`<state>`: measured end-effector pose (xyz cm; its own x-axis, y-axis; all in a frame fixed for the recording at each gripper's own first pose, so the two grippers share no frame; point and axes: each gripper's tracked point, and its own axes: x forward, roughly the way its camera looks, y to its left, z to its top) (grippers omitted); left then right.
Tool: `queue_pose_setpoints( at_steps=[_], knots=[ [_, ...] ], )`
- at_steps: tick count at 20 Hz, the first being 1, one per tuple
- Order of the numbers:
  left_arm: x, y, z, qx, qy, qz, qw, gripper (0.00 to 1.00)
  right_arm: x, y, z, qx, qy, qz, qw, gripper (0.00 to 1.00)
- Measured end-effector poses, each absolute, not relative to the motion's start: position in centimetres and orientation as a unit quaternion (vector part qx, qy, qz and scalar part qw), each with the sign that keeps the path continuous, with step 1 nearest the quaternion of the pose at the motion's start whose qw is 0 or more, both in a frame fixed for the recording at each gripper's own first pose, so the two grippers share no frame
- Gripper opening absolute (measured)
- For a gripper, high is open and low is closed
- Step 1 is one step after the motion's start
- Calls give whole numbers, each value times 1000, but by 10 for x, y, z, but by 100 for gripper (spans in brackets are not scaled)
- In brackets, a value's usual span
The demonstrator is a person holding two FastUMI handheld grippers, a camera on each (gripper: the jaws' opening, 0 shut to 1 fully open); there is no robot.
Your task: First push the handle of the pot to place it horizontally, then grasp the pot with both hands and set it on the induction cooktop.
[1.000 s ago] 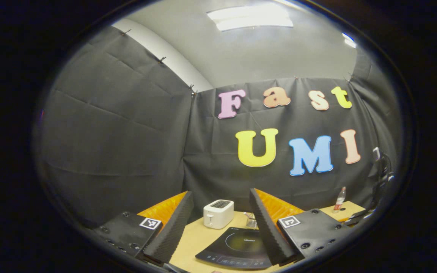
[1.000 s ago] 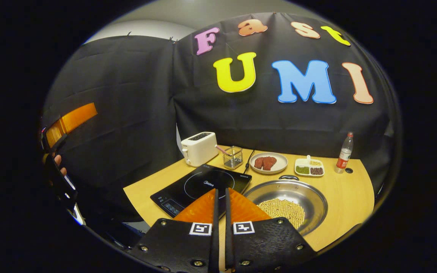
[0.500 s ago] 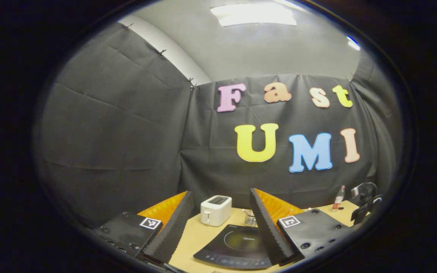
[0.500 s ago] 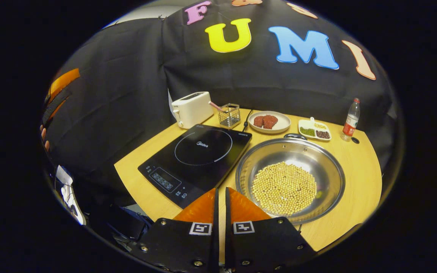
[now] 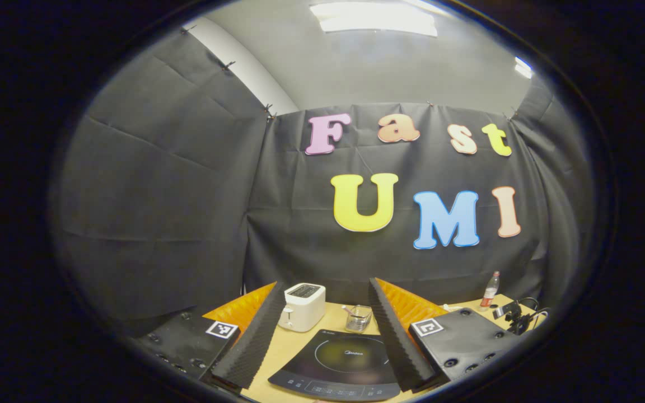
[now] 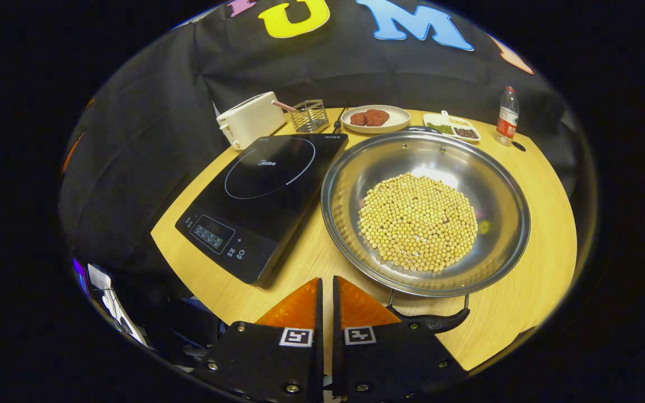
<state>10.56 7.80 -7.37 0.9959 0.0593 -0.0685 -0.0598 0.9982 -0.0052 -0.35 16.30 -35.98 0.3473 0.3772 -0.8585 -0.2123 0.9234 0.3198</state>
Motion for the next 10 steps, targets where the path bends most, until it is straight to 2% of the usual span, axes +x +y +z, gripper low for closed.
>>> queue_pose_setpoints(
  at_steps=[1,5,6,10],
  knots=[
    [108,78,-78,-4,36,26,999,99,-4,161,-362,78,546,173,816,7],
    [121,81,-94,-14,48,14,999,96,-2,151,-370,74,558,143,814,7],
    [126,82,-96,-19,50,10,999,99,-1,149,-371,76,560,137,814,7],
    [139,78,-109,-34,62,-10,997,99,-1,140,-372,82,567,109,813,1]
  ],
)
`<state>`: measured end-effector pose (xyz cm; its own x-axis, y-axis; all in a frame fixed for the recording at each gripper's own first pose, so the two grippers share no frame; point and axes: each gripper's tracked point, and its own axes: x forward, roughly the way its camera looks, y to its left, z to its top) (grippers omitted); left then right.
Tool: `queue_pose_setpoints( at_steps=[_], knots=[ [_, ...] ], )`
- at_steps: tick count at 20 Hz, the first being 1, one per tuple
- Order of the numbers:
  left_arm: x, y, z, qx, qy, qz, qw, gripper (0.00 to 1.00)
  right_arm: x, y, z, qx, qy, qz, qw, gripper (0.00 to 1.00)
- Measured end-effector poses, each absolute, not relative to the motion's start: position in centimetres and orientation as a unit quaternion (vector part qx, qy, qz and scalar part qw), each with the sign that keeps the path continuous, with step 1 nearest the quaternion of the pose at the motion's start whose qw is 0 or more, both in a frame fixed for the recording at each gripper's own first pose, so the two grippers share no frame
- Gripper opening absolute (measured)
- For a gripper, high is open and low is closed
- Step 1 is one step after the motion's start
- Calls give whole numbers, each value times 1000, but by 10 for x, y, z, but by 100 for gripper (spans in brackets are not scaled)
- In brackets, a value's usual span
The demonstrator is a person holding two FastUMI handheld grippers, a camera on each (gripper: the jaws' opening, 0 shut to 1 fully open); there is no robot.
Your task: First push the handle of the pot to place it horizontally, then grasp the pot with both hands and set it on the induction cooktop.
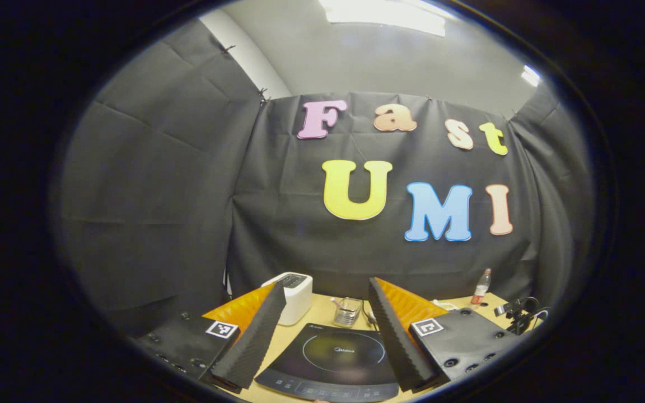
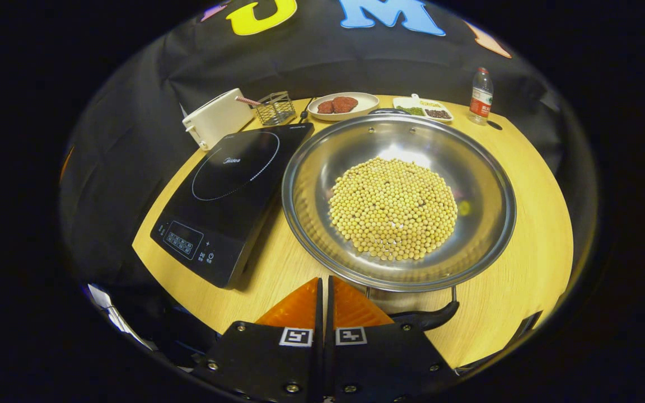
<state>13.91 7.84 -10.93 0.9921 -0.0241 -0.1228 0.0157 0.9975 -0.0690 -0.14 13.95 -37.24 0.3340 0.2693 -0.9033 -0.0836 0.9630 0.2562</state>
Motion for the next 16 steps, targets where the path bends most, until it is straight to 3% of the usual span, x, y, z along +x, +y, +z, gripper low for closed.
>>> queue_pose_setpoints(
  at_steps=[2,6,8,9,16],
  knots=[
    [143,76,-110,-32,61,-15,998,94,-4,134,-374,77,571,100,811,1],
    [150,62,-111,-37,62,-27,997,99,-7,120,-375,68,576,93,809,1],
    [152,53,-111,-37,63,-29,997,99,-9,113,-375,66,579,95,807,1],
    [154,48,-110,-37,61,-28,997,94,-10,110,-375,64,579,98,807,1],
    [152,6,-107,-25,61,-18,998,97,-11,72,-380,54,585,109,802,1]
  ],
)
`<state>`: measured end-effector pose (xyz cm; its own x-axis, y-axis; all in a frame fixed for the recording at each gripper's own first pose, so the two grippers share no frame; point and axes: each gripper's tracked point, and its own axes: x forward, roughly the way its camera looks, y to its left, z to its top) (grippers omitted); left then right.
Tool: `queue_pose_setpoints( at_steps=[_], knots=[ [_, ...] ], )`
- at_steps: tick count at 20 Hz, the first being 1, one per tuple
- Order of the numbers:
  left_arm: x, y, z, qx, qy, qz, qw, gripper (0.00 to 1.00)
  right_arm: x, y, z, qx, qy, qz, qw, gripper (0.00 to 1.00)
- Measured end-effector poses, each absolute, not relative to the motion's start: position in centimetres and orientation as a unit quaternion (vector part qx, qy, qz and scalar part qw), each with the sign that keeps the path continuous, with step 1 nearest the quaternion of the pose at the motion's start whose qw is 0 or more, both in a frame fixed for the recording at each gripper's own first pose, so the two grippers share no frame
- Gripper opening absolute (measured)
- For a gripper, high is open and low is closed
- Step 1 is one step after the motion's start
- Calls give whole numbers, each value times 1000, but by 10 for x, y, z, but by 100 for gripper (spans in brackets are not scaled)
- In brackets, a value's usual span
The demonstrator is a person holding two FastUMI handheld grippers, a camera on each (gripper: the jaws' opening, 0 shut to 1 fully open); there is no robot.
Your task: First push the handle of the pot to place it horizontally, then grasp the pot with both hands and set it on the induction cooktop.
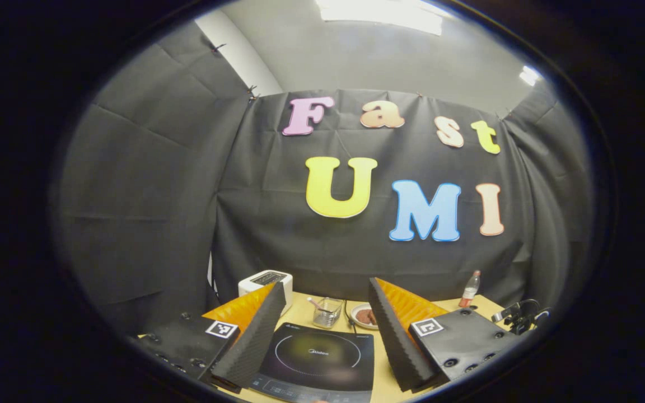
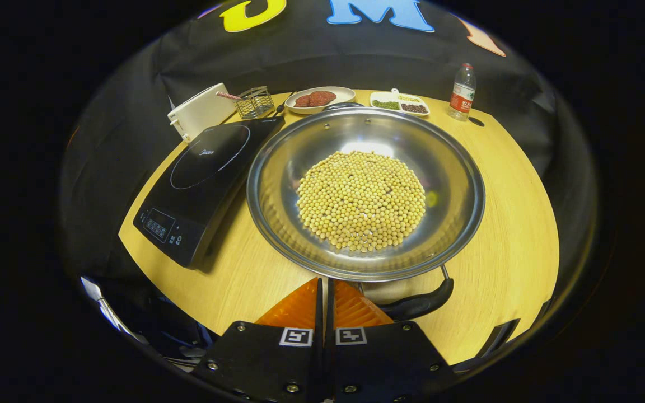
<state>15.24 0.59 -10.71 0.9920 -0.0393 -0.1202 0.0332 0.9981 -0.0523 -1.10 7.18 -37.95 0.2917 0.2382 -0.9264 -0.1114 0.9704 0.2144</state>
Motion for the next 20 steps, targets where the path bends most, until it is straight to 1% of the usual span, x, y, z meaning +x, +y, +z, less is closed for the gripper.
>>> queue_pose_setpoints(
  at_steps=[9,10,15,16,20],
  knots=[
    [148,-56,-100,-10,57,-22,998,97,-7,19,-384,43,584,110,803,1],
    [147,-62,-99,-10,58,-23,998,99,-7,14,-384,45,584,109,803,1],
    [142,-87,-103,-11,60,-22,998,99,0,-13,-387,37,580,102,807,1],
    [141,-91,-104,-10,61,-21,998,97,2,-17,-388,33,580,102,808,1],
    [137,-105,-108,-7,66,-18,998,94,8,-38,-391,11,578,100,810,0]
  ],
)
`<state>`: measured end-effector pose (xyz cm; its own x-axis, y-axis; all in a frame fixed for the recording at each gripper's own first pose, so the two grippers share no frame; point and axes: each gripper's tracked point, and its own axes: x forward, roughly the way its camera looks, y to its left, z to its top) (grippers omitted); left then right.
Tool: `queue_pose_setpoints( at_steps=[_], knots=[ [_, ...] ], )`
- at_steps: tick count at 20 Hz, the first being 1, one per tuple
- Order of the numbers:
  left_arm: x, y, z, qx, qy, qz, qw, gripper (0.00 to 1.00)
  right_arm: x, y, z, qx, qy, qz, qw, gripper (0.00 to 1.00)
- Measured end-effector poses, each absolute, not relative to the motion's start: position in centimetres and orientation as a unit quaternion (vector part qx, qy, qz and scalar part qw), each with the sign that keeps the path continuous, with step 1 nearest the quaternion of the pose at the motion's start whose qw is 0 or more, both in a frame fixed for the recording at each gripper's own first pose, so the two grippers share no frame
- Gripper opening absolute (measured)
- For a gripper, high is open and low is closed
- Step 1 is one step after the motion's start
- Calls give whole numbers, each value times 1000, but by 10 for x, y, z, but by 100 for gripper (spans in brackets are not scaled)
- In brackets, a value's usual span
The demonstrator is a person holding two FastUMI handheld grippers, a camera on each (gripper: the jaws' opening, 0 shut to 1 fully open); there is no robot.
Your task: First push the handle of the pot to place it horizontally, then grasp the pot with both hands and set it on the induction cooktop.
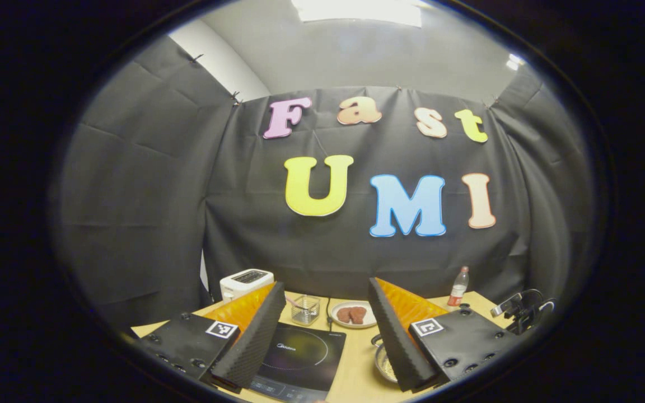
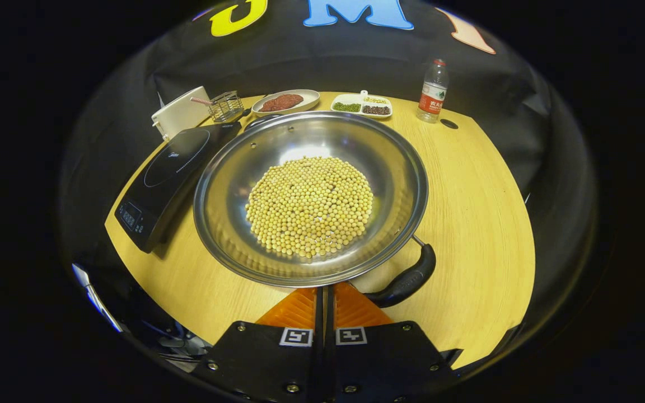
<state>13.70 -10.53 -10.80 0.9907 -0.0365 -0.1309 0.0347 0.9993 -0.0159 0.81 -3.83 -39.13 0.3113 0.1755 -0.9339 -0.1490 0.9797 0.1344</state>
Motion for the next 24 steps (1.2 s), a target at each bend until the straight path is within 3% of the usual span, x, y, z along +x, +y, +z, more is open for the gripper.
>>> queue_pose_setpoints(
  at_steps=[24],
  knots=[
    [143,-206,-167,8,108,0,994,96,108,-157,-418,16,523,32,851,1]
  ],
)
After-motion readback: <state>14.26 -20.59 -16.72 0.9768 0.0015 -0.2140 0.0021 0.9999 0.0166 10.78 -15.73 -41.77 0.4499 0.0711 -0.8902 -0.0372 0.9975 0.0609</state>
